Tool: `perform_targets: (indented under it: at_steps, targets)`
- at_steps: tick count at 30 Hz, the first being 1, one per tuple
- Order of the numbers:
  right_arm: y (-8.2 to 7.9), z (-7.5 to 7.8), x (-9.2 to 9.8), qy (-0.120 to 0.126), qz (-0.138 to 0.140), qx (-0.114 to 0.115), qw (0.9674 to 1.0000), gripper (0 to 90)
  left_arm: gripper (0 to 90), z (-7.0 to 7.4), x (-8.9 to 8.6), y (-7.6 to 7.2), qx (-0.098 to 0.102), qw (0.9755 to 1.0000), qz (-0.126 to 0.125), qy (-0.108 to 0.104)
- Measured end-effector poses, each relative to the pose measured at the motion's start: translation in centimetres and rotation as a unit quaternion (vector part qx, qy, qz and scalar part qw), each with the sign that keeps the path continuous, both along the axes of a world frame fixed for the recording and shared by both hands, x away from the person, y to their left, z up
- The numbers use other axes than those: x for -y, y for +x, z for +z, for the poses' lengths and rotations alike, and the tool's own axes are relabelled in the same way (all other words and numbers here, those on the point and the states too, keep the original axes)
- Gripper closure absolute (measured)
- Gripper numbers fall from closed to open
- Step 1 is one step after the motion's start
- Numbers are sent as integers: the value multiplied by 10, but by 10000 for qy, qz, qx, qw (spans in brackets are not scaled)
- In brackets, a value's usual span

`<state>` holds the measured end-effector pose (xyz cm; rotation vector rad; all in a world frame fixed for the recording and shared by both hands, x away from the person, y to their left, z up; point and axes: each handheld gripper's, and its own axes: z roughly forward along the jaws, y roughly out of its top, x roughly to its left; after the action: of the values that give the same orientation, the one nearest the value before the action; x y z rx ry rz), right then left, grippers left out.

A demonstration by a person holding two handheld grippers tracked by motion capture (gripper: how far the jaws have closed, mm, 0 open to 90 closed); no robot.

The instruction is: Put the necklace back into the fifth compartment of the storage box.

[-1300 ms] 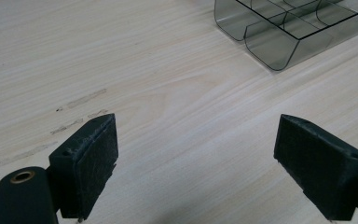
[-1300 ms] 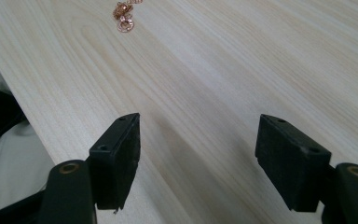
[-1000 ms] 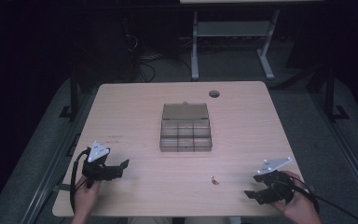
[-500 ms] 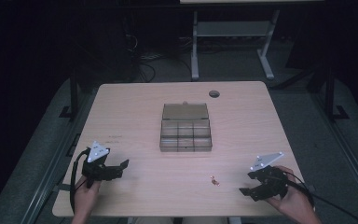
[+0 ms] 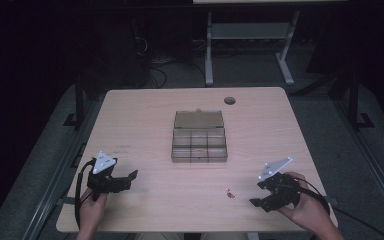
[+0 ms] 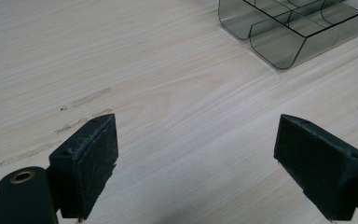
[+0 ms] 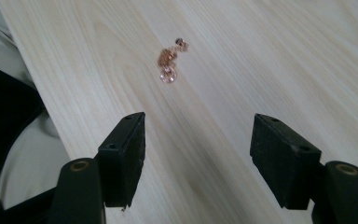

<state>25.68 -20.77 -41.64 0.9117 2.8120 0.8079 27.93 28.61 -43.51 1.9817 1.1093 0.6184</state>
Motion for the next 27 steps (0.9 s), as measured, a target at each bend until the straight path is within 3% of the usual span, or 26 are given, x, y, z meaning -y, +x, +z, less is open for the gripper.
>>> perform_targets:
  at_steps: [12, 18, 27]
  targets:
    - [13, 8, -32, -263, 478, -92, 9985, 411, 131, 0, 1, 0, 10, 10000, -10, -16]
    - [18, 9, -41, -365, 591, -159, 9975, 445, 131, 0, 0, 1, 20, 10000, -36, 22]
    - [27, 5, -58, -615, 625, -307, 9957, 515, 131, 0, -3, 1, 35, 9999, 60, -85]
